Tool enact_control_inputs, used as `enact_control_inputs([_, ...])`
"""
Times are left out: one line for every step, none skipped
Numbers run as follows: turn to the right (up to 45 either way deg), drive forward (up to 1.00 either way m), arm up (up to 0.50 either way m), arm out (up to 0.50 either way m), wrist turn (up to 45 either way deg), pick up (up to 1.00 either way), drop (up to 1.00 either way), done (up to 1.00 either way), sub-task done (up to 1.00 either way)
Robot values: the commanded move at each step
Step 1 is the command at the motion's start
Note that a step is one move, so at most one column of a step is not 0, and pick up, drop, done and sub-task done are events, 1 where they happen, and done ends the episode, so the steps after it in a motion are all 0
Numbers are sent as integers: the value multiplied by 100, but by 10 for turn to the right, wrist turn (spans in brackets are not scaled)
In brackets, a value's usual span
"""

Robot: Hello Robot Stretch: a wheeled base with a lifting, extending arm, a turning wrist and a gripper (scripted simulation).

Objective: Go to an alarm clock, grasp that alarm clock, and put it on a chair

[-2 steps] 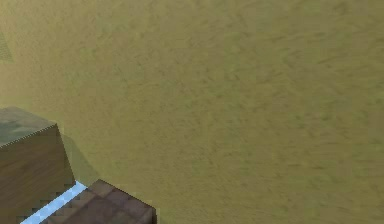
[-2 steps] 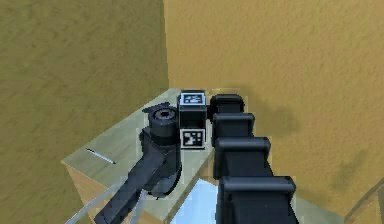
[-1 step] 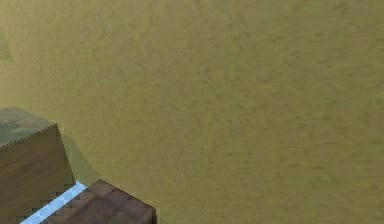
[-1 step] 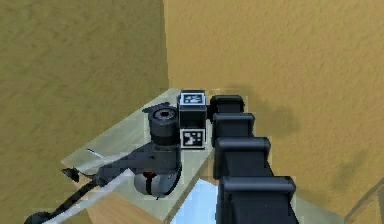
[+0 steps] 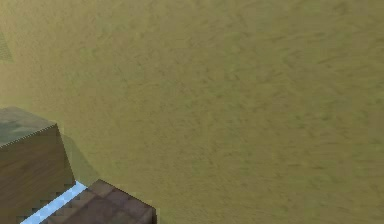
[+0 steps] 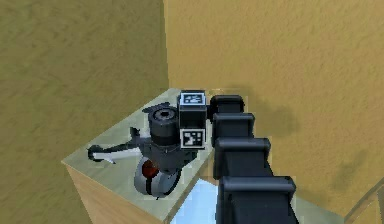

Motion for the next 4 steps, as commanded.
enact_control_inputs([0, 0, 0, 0, 240, 0, 0, 0, 0])
enact_control_inputs([0, 0, -22, 0, 0, 0, 0, 0, 0])
enact_control_inputs([0, 0, 0, 0, 0, 100, 0, 0, 0])
enact_control_inputs([0, 0, 10, 0, 0, 0, 0, 0, 0])
